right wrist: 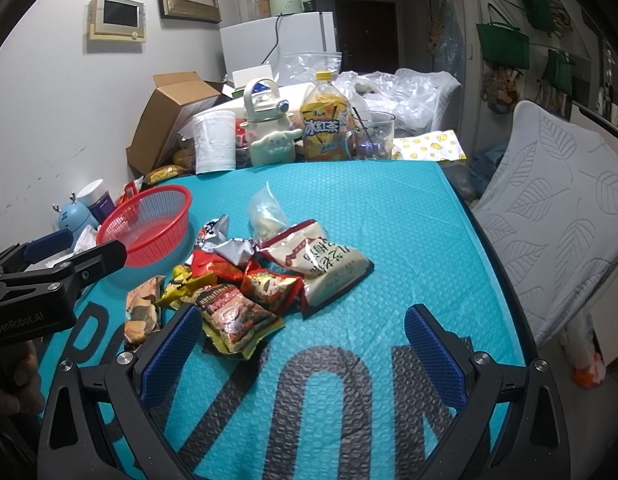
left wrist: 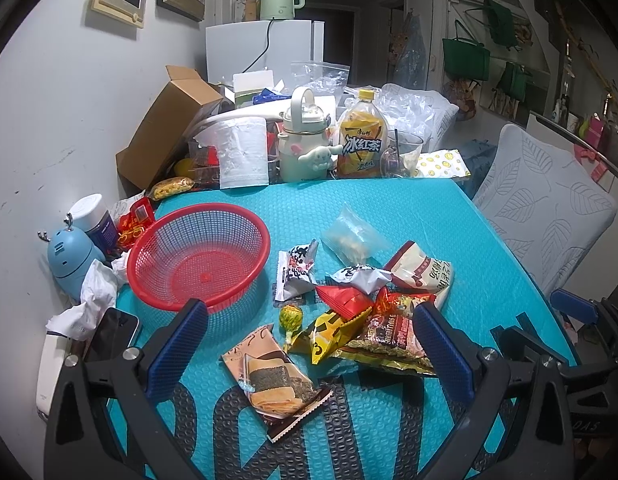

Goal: Organize snacks

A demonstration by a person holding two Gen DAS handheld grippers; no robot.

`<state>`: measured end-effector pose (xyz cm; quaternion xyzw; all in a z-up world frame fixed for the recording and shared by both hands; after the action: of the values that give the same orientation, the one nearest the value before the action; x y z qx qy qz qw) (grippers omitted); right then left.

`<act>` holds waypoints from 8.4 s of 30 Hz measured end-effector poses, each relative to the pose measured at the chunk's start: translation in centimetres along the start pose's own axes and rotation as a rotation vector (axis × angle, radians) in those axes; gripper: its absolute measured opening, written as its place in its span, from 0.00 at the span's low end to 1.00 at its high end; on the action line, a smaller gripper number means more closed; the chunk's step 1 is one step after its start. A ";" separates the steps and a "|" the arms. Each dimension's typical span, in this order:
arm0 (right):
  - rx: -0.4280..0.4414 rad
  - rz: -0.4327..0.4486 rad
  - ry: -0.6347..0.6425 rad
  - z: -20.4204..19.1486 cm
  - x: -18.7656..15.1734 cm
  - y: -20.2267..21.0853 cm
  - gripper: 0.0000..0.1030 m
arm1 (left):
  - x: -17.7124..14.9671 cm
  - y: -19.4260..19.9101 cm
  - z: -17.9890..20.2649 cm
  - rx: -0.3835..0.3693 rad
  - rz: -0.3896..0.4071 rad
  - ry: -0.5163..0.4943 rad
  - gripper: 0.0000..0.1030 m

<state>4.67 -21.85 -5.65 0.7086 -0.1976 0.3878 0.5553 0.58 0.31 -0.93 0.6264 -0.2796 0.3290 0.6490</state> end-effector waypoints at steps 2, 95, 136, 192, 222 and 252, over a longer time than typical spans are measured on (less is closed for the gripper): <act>0.000 0.000 0.000 0.1 0.0 -0.1 1.00 | -0.1 0.1 0.0 0.000 0.002 -0.001 1.00; 0.202 -0.161 0.092 -4.6 -1.4 -10.1 0.97 | -5.5 -9.6 -5.5 -0.093 -0.322 0.142 0.99; 0.232 -0.198 0.169 -6.1 -6.2 -5.7 0.54 | -9.5 -5.6 -3.2 -0.147 -0.360 0.009 0.52; 0.350 0.039 0.278 -10.1 3.1 -1.3 0.43 | -0.6 1.7 -7.0 -0.171 -0.012 0.027 0.51; 0.441 0.056 0.415 -17.9 14.2 -14.0 0.43 | 7.9 -7.7 -15.6 0.055 0.043 0.001 0.51; 0.373 -0.124 0.446 -18.9 13.1 -22.1 0.57 | 6.4 -15.5 -17.4 0.128 -0.126 0.042 0.57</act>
<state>22.29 4.60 -8.08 0.7066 0.0475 0.5290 0.4676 15.80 18.20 -6.75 0.6758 -0.2043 0.3179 0.6328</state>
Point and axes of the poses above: each gripper's, at about its wrist camera, not at the fingertips, and y roughly against the way its jaws point, z to its right, x to its top, the point moved 1 cm from there along -y, roughly the way its jaws point, and after that the axes turned 2 degrees about y, right-handed, at the moved point
